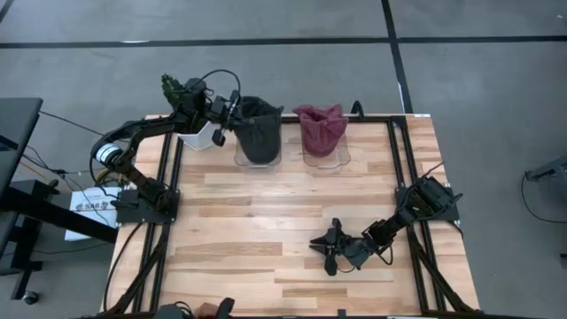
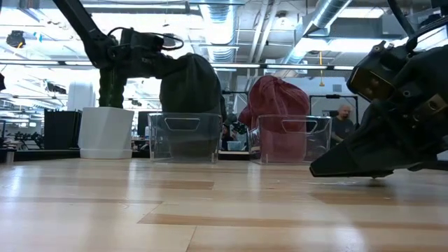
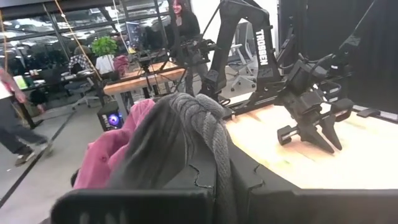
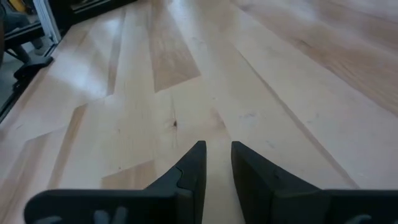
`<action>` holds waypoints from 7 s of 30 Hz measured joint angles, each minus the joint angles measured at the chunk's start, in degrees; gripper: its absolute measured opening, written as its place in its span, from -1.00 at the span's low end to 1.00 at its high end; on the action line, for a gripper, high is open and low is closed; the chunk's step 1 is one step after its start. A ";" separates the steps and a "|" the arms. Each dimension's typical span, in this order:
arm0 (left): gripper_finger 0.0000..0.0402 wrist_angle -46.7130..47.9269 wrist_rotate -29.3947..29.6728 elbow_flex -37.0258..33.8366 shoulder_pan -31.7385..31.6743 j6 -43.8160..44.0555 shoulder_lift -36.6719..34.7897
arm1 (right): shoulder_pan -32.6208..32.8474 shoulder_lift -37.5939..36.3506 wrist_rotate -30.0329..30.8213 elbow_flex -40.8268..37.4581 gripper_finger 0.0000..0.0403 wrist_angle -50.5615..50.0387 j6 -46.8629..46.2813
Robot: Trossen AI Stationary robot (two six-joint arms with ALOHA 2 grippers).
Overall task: Pick & Place hat
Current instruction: Put the black cap into the left transparent bin, then return to Home Position
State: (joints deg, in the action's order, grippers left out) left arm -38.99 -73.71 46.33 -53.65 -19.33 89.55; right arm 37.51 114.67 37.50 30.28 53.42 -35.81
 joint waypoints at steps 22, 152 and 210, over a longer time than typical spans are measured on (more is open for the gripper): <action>-0.95 0.41 8.89 -2.75 0.38 0.21 -0.12 | -0.93 0.07 1.62 0.00 -0.67 -1.69 0.20; -0.49 -15.05 53.57 -46.01 51.72 34.62 -52.34 | -14.40 -98.57 -17.70 -29.92 -0.67 -46.35 26.71; -0.49 -15.47 53.55 -46.01 57.51 34.64 -70.02 | -14.40 -98.57 -17.73 -29.99 -0.67 -46.33 26.73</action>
State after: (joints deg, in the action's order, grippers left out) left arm -54.46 -20.16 0.32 3.86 15.31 19.53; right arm 23.11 16.10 19.77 0.30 7.09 -9.08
